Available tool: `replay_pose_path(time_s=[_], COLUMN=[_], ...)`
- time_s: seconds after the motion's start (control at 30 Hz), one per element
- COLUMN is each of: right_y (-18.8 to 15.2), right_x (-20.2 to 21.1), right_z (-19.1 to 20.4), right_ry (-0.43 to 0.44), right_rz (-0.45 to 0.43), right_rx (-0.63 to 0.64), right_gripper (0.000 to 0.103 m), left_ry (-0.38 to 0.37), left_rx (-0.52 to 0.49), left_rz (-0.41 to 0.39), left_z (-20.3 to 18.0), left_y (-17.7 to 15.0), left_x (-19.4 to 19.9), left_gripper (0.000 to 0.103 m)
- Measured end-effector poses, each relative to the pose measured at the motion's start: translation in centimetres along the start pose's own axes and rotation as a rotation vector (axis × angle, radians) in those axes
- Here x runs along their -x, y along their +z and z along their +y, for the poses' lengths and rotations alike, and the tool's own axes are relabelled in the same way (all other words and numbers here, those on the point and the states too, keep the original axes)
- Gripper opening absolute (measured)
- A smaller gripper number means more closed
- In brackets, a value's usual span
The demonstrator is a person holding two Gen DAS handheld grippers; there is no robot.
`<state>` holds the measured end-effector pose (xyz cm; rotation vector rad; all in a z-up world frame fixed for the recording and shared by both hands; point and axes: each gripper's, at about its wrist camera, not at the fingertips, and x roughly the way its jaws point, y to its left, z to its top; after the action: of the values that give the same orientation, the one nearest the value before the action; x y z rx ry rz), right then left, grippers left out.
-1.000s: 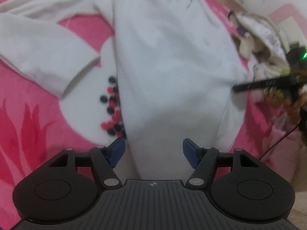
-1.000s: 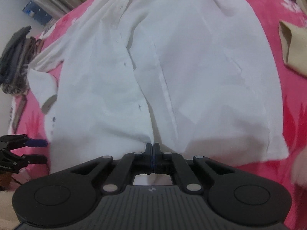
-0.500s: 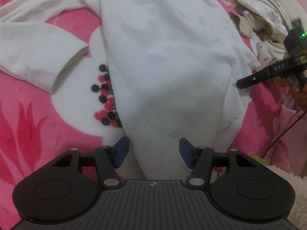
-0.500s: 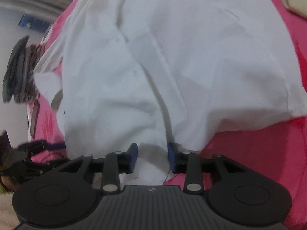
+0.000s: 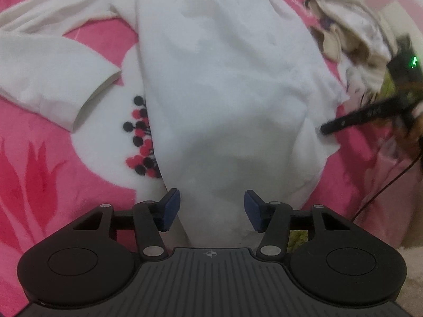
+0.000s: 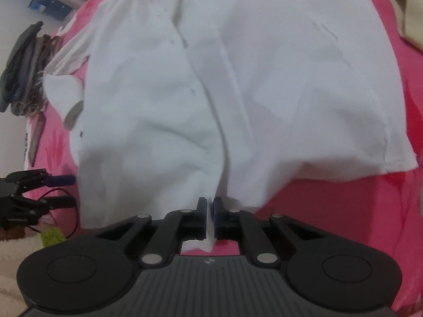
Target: Fold clothes
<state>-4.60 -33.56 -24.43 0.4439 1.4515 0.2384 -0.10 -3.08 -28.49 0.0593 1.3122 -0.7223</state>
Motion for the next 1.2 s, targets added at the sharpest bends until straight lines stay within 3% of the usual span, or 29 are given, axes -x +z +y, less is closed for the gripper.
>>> replay_pose_path(time_s=[0.1,0.17,0.23,0.4,0.5,0.6,0.73,0.9,1.07,1.2], right_y=[0.1,0.1,0.1,0.4,0.3,0.3,0.2,0.1,-0.3,-0.1], right_x=[-0.1,-0.2,-0.5,-0.7,-0.8,-0.6,-0.6,-0.1,-1.4,-0.6], right_z=[0.4,0.6,0.9,0.4,0.8,0.8,0.5,0.8,0.5,1.1], right_ry=[0.017,0.02,0.016,0.014,0.01,0.001,-0.011,-0.03,-0.113,-0.153], right_rz=[-0.004,-0.004,-0.002,-0.001,-0.003,-0.003,-0.002,-0.016,0.017,-0.005], right_rx=[0.0,0.006,0.006,-0.002,0.014,0.02,0.016,0.04,0.076,0.116], right_gripper=[0.005,0.005,0.005,0.005,0.005,0.005,0.005,0.005,0.003,0.005], left_ry=[0.045,0.091,0.136,0.156,0.139,0.068,0.02,0.044,0.078,0.056], left_rx=[-0.079,-0.096,-0.113,-0.098,-0.05,0.063,0.166,0.165,0.126,0.157], left_rz=[0.062,0.103,0.143,0.15,0.111,0.079,0.116,0.159,0.231,0.208], left_z=[-1.4,-1.8,-2.2,-1.8,-1.2,0.3,1.6,1.7,1.0,1.3], left_y=[0.0,-0.1,-0.3,-0.3,-0.4,-0.5,-1.9,-2.5,-2.1,-1.6], left_x=[-1.2,-2.0,-2.9,-3.1,-2.1,0.1,0.9,0.3,-1.5,-0.7], left_gripper=[0.05,0.041,0.02,0.001,0.0,0.0,0.0,0.0,0.0,0.001])
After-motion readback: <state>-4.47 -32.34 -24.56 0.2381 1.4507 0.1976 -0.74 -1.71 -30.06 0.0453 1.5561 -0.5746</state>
